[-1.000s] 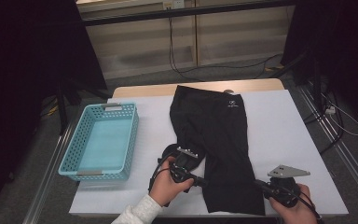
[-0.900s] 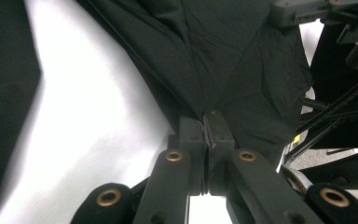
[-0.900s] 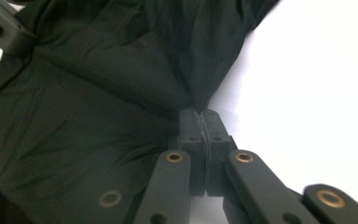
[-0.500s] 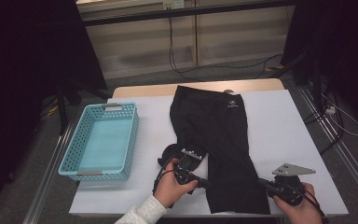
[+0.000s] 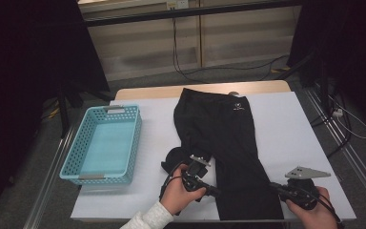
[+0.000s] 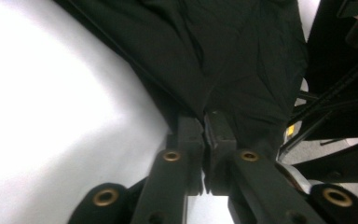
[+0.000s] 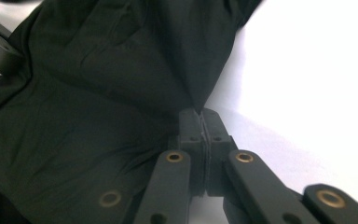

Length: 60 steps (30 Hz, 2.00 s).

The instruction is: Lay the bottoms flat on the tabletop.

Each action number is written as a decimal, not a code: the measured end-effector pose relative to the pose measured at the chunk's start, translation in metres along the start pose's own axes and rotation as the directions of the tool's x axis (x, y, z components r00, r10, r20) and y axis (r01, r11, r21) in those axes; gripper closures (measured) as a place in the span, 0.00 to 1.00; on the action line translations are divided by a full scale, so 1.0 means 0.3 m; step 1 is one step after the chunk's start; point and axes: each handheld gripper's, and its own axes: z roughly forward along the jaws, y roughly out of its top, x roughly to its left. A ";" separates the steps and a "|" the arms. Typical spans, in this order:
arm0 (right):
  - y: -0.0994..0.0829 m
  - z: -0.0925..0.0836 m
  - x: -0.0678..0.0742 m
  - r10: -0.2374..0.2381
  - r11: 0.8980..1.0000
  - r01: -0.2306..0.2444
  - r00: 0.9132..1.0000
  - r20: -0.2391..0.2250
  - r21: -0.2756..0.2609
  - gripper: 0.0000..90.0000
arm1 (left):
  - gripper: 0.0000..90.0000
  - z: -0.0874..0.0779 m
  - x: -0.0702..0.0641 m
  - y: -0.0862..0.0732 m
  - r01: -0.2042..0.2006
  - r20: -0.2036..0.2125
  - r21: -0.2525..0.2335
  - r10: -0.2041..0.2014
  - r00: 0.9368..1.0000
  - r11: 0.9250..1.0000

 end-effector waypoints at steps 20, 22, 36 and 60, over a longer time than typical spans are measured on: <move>0.188 0.125 -0.090 0.061 0.991 -0.053 0.996 0.066 -0.123 0.60 | 0.34 -0.196 0.098 0.023 -0.058 -0.207 -0.145 0.027 0.978 0.988; 0.219 0.168 -0.101 0.049 0.994 -0.041 0.996 0.075 -0.106 0.60 | 0.33 -0.202 0.107 0.021 -0.052 -0.214 -0.156 0.018 0.977 0.986; 0.288 0.276 -0.239 0.112 0.993 -0.109 0.989 0.100 -0.036 1.00 | 0.33 -0.252 0.167 -0.001 -0.014 -0.243 -0.191 -0.034 0.969 0.981; 0.396 0.390 -0.317 0.160 0.987 -0.159 0.986 0.035 -0.039 1.00 | 0.32 -0.279 0.188 -0.009 -0.001 -0.290 -0.217 -0.063 0.955 0.976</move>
